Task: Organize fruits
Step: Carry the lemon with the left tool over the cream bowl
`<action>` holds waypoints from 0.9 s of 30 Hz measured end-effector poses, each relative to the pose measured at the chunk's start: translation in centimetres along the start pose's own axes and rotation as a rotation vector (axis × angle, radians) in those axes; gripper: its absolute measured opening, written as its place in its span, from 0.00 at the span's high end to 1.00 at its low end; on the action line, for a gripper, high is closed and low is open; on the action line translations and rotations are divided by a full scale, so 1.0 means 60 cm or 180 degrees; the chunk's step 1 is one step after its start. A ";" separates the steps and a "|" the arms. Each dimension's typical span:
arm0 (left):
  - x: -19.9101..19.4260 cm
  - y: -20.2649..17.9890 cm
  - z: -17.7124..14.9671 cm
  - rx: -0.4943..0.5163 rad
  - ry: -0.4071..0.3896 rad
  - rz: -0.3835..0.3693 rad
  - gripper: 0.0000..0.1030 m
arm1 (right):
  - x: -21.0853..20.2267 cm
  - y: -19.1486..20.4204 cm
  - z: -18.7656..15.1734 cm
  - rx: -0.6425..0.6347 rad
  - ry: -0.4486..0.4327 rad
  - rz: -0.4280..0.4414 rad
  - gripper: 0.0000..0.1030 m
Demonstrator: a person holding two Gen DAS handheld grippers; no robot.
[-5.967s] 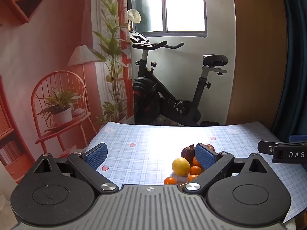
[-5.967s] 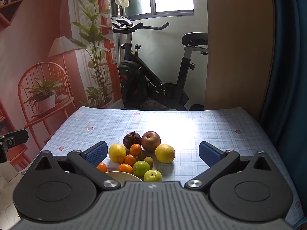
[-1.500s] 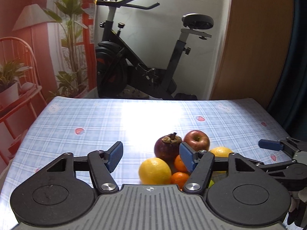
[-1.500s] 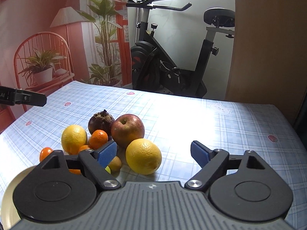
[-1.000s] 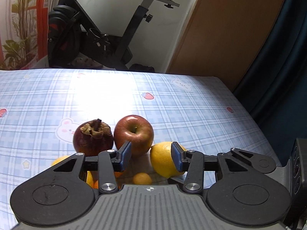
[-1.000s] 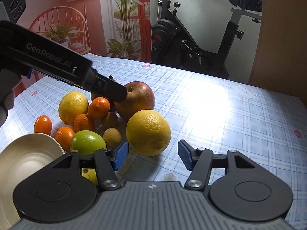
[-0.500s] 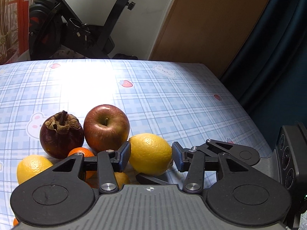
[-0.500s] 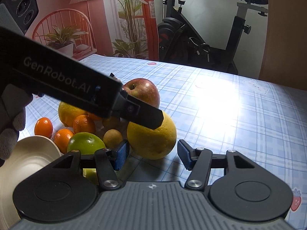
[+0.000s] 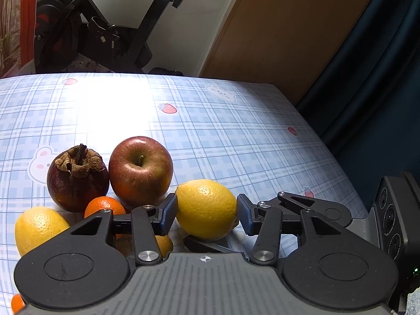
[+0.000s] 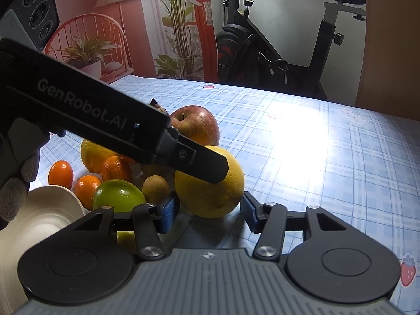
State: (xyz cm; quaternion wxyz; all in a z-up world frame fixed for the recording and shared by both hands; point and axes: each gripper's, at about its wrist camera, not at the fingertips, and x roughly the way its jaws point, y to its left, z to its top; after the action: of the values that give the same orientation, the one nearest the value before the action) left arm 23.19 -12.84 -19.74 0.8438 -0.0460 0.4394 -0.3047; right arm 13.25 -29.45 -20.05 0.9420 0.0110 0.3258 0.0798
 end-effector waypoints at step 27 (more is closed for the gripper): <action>-0.202 0.058 -0.122 -0.0115 0.0028 0.0010 0.50 | -0.061 0.209 -0.025 -0.0264 0.0111 0.0300 0.48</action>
State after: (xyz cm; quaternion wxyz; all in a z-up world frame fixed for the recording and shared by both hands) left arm 14.00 -1.92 -16.76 0.8414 -0.0591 0.4487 -0.2955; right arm 7.72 -17.67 -18.07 0.9310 -0.0140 0.3377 0.1378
